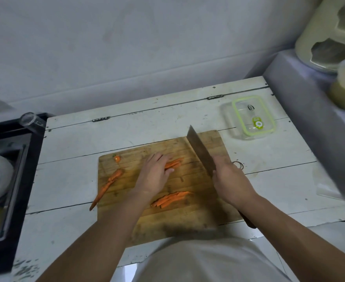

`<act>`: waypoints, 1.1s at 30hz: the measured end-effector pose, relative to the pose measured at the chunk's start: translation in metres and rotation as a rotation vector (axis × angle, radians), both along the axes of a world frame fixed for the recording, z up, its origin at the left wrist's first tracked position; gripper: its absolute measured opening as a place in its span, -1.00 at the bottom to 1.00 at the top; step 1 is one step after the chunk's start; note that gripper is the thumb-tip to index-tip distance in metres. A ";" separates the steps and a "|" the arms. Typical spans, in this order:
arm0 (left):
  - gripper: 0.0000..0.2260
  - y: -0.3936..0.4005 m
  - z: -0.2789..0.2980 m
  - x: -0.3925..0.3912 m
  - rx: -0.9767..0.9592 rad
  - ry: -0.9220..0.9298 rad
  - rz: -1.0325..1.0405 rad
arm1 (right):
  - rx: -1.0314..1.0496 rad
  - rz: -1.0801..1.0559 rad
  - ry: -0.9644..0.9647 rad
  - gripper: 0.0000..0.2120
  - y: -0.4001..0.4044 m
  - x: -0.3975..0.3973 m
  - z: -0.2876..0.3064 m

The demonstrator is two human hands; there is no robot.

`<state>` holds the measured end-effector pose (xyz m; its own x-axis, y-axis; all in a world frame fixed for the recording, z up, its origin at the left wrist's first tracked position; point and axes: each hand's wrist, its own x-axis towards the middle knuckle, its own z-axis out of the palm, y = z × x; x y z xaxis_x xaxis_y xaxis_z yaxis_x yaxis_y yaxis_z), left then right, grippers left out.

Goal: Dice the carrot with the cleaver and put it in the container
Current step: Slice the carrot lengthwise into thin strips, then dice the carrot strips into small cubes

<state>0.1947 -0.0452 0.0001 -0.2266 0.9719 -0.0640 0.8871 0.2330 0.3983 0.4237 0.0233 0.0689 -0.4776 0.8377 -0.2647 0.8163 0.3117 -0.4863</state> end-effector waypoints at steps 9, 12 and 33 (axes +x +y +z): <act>-0.77 0.001 -0.013 0.004 0.115 -0.064 0.039 | -0.002 0.138 -0.083 -0.60 -0.024 -0.057 -0.003; -0.72 -0.002 -0.010 0.006 0.152 -0.031 0.031 | -0.028 0.027 -0.022 -0.59 -0.008 -0.039 -0.010; -0.54 -0.068 0.021 -0.031 -0.027 0.110 -0.030 | -0.123 -0.098 0.142 -0.59 -0.001 -0.015 -0.008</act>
